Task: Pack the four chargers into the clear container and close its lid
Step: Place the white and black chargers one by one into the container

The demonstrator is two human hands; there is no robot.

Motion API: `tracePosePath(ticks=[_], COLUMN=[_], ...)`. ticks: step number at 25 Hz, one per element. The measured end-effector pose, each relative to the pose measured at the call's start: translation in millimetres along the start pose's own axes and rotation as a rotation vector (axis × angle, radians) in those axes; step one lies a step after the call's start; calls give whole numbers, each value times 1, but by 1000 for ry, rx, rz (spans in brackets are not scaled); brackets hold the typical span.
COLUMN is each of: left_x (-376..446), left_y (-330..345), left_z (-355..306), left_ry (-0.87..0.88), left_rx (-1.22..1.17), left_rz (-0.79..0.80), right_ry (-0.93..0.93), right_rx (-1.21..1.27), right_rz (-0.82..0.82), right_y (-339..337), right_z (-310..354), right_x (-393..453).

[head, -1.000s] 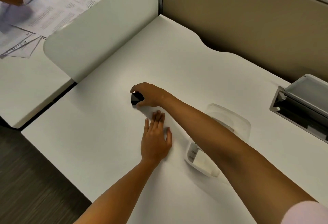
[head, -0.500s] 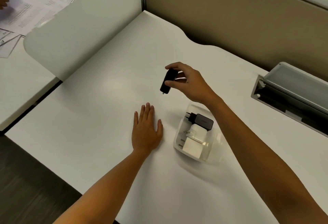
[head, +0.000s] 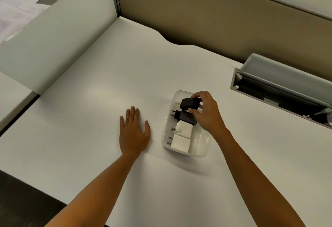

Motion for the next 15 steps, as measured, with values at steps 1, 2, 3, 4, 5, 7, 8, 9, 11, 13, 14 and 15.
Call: tracePosePath(ticks=[1,2,3,4,5,7,8,9,11,13,14,15], left_x=[0,0,0,0,0,0,0,0,0,0,0,0], left_y=[0,0,0,0,0,0,0,-1,-1,-1,-1,-1], left_z=[0,0,0,0,0,0,0,0,-1,0,0,0], left_ry=[0,-1,-1,-1,-2,-6,-6,-4,-1,-5,-6,-7], left_rx=[1,4,7,6,2,-9,-10,-7,-1,-3,-5,-5], left_rz=[-3,-5,-7,-8,-9,-10,-12,-15,-18,-21,-22,-22], right_ry=[0,0,3,1,1,40,78,107,114,124,134,141], right_rx=[14,22,20,7,-12,-74,-110,-124,-119,-147,-162,-193], right_rz=[-26,-44,-53,-59,-67,-104,-122,-132,-135,-156,-161,-165], right_y=[3,6,7,8,9,9,9,9,12,16,18,20], right_z=[-4,-7,-7,-6,-6,-10,-13,-15,-16,-18,-20,-20], right_x=[-1,-2,-2,-3,-4,-3,-3,-3,-4,-6,-8,-9])
Point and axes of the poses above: each hand's wrist, its own x-axis towards the middle knuckle, its own y-axis out of the palm, z = x × y, the point moved 7 cm from there along x, towards the middle knuckle, and after that the axes turned 11 degrees about y, right-handed, at the moved point
